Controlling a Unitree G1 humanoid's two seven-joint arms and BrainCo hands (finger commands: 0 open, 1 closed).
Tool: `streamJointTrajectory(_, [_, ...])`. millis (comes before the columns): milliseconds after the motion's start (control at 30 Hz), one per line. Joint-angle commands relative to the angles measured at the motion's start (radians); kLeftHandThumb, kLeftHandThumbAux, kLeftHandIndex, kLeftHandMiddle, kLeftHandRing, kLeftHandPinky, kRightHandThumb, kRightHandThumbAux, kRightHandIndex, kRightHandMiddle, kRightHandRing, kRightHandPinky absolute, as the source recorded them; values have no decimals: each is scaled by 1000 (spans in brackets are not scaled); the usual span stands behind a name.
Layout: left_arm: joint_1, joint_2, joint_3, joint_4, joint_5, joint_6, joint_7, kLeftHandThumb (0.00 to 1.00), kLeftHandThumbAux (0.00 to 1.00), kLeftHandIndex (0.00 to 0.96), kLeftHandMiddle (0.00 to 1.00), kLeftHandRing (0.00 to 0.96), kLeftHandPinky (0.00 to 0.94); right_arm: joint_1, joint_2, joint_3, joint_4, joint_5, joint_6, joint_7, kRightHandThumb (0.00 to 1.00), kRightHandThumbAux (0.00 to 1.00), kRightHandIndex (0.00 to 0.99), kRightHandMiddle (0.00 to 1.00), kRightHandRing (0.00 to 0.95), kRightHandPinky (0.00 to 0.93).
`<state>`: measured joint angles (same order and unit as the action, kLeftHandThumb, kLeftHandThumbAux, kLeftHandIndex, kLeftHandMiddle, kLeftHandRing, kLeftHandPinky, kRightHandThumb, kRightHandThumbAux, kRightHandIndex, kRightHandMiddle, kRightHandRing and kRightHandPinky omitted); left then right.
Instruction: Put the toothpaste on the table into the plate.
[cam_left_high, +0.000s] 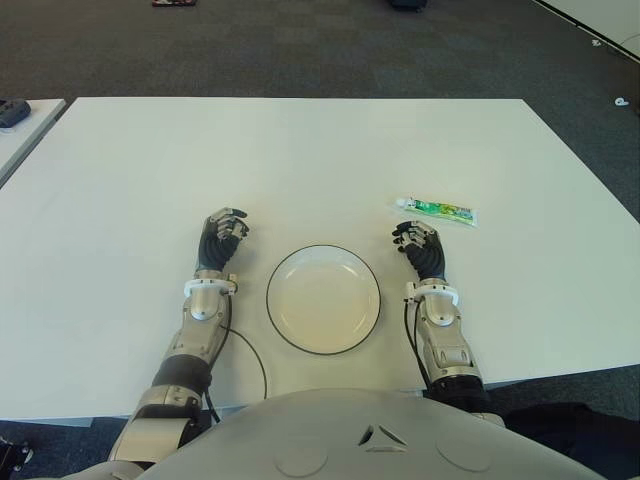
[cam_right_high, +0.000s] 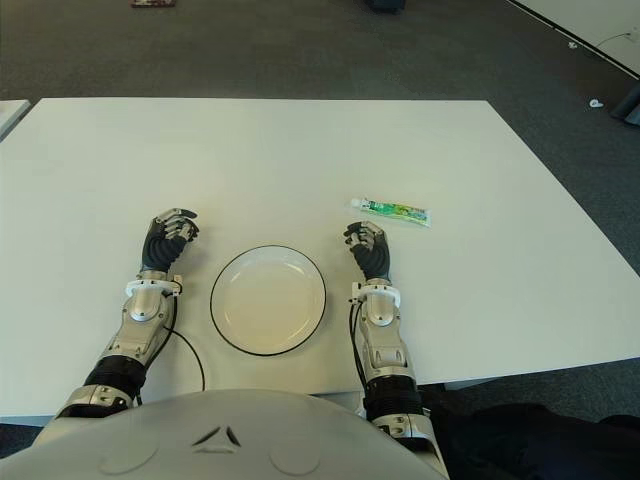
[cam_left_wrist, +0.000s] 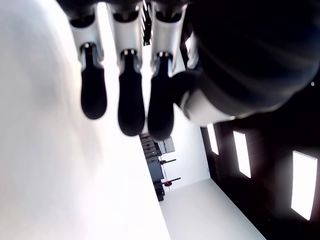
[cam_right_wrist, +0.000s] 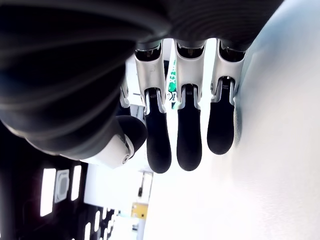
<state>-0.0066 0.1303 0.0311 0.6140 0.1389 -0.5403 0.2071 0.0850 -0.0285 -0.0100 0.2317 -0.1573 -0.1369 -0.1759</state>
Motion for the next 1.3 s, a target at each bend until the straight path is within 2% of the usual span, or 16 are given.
streamJointTrajectory(33, [13, -8, -1, 10, 7, 25, 1, 696, 721, 433, 583, 576, 543, -6, -4, -12, 0, 1, -15, -13, 710, 730, 426, 498, 491, 500])
streamJointTrajectory(500, [10, -17, -1, 12, 15, 10, 10, 698, 720, 434, 599, 589, 557, -65, -24, -49, 6, -1, -72, -48, 708, 730, 427, 497, 483, 493])
streamJointTrajectory(767, [8, -23, 4, 19, 13, 11, 15, 697, 721, 434, 593, 583, 548, -153, -108, -48, -24, -21, -121, -2, 704, 731, 422, 478, 466, 464])
streamJointTrajectory(800, [8, -24, 5, 20, 12, 11, 15, 697, 721, 434, 592, 582, 546, -166, -136, -38, -21, -38, -140, 15, 703, 731, 421, 473, 461, 454])
streamJointTrajectory(1067, [6, -29, 8, 17, 7, 14, 14, 697, 721, 434, 587, 579, 548, -236, -290, 22, 21, -179, -213, 68, 695, 725, 409, 309, 313, 312])
streamJointTrajectory(1133, [5, -31, 8, 15, 7, 15, 15, 697, 721, 434, 588, 580, 545, -253, -326, 41, 34, -223, -221, 76, 565, 630, 270, 216, 214, 216])
streamJointTrajectory(1233, [5, -33, 9, 15, 8, 15, 14, 698, 720, 434, 589, 580, 545, -279, -356, 57, 56, -253, -220, 86, 507, 539, 178, 139, 131, 130])
streamJointTrajectory(1300, [5, -32, 10, 17, 8, 13, 15, 698, 720, 433, 588, 578, 543, -331, -380, 73, 92, -284, -199, 96, 497, 489, 132, 97, 79, 74])
